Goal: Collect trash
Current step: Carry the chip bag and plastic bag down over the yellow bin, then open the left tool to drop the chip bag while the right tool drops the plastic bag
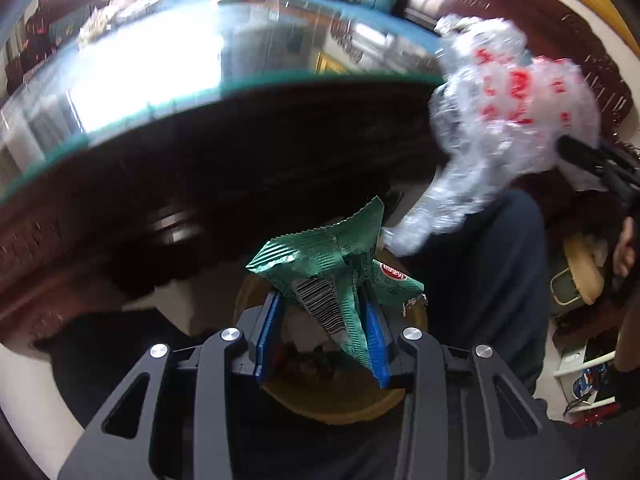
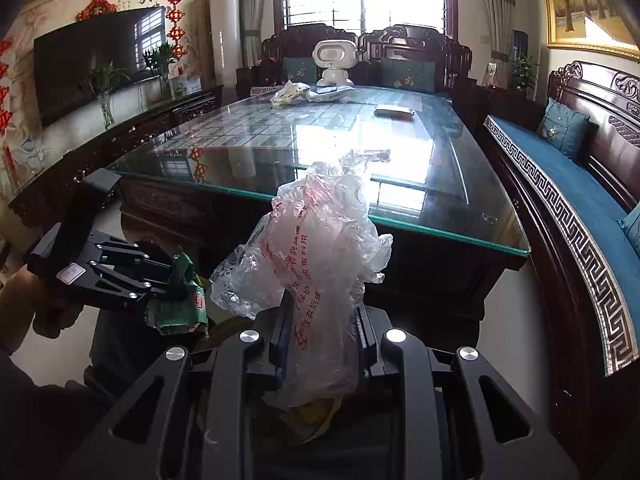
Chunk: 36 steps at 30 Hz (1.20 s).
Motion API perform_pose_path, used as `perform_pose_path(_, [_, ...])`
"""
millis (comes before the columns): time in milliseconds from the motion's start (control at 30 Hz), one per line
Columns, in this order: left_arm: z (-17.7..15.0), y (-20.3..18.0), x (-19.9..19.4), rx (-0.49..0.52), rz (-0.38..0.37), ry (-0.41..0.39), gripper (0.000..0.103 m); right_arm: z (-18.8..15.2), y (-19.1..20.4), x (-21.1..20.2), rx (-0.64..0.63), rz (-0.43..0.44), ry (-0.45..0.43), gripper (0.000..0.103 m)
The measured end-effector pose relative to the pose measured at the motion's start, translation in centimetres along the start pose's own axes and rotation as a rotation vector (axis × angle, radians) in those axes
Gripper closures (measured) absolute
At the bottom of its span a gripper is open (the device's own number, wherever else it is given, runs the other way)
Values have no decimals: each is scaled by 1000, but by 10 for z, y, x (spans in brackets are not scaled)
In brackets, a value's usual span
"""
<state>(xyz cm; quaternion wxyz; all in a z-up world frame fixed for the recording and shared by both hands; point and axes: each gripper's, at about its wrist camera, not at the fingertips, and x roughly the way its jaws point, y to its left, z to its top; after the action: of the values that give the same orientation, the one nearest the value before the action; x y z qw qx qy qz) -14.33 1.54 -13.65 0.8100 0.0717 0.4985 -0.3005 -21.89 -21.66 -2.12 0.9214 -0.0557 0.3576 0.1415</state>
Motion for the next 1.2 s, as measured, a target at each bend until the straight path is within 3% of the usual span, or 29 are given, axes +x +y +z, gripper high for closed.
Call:
perform_pose_path(533, [-43, -6, 108, -27, -74, 276, 63, -36, 16, 19, -81, 25, 139, 77])
perform_pose_path(700, [-43, -10, 113, -7, -77, 287, 41, -41, 16, 28, -72, 35, 175, 77])
perform_pose_path(800, [-42, -17, 109, -8, -73, 285, 36, -44, 17, 34, -73, 46, 196, 77])
perform_pose_path(1200, [-34, -2, 97, -19, -7, 256, 31, -66, 37, 67, -103, 128, 313, 77])
